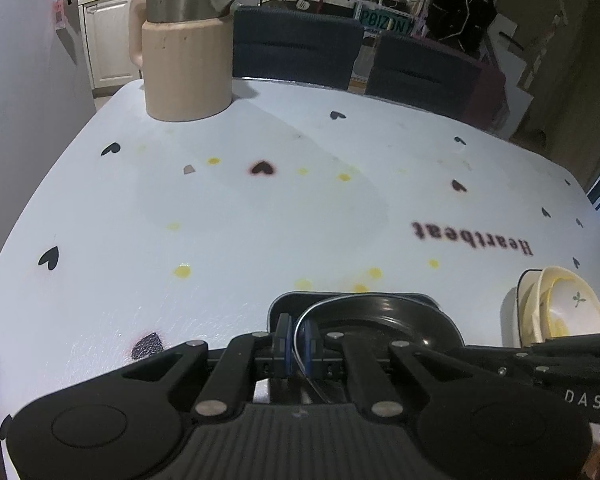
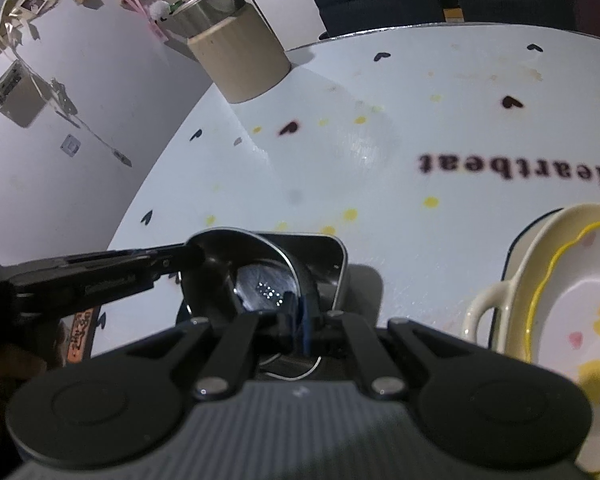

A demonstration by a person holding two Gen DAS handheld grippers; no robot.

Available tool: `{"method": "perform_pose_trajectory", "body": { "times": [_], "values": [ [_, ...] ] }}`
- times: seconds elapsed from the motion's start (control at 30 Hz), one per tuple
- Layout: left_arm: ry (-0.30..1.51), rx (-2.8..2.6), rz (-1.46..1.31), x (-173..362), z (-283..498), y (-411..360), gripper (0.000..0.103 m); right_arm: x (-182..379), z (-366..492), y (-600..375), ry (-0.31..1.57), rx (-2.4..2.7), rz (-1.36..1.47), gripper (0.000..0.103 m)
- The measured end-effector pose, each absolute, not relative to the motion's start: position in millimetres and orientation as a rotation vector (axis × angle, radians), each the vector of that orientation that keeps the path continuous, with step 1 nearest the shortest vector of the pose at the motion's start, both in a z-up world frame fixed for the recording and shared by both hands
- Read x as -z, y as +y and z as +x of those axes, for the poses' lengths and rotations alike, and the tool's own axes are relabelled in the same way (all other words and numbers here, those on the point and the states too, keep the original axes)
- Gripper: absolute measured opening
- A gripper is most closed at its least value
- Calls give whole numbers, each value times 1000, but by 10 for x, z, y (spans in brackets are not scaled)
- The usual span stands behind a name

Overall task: Organize plates and bowls
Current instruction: 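Lift the oval steel bowl with both tools and lower it into the square steel tray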

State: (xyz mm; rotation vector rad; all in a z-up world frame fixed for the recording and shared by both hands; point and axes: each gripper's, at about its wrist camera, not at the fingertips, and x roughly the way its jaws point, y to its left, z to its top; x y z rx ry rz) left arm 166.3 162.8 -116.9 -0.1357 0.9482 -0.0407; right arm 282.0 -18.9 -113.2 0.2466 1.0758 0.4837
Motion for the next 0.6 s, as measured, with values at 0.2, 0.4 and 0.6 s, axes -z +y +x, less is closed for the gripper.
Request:
{"method": "perform_pose_trajectory", "body": {
  "times": [0.2,0.4,0.6],
  "values": [
    [970,37,-133,1233,1714,1645,6,1178,2835,-107,1091,-484,232,5],
    [988,39,-116,1302,1771,1626,7,1219,2842,-49,1095,-486,211,5],
    [997,34,-104,1354,1822,1615,7,1233,2835,-20,1080,-485,179,6]
  ]
}}
